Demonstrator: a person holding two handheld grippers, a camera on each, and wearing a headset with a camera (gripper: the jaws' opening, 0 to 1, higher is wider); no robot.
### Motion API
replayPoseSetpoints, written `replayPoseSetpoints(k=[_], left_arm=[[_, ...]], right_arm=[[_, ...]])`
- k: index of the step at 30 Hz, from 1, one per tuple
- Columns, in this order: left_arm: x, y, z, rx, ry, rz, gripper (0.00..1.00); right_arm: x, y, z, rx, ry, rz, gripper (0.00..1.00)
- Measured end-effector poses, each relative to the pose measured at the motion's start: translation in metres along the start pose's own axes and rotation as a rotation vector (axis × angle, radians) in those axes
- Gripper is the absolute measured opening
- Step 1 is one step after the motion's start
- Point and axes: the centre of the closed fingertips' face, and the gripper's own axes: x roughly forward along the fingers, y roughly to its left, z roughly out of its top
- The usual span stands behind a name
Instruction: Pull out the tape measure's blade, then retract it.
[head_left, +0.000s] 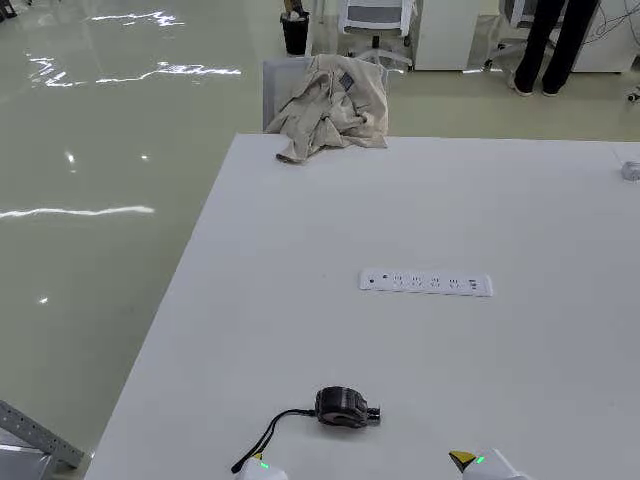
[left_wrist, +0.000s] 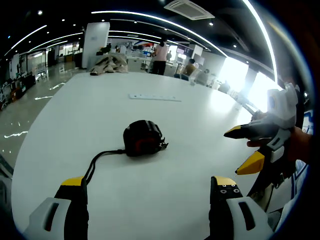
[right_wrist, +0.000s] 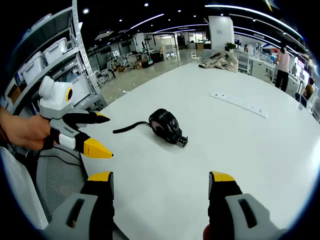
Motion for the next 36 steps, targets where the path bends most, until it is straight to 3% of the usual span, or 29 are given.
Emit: replayPoseSetpoints(k=[17, 23, 32, 36], left_arm=[[-0.02, -0.005, 0.001, 0.005, -0.008, -0.009, 1.0], [-0.028, -0.006, -0.001, 0.0, -0.002, -0.003, 1.0], [-0.037, -0.004, -0.014, -0.014, 0.026, 0.002, 1.0], [-0.04, -0.003, -0.013, -0.027, 0.021, 0.007, 1.0]], right_arm=[[-0.034, 0.014, -0.01, 0.056, 0.007, -0.021, 0.86], [-0.043, 0.013, -0.009, 0.081, 0.007, -0.039, 0.87], [-0.053, 0.008, -0.008, 0.117, -0.008, -0.061, 0.92], [-0.055, 0.007, -0.008, 0.114, -0.003, -0.067, 0.92]])
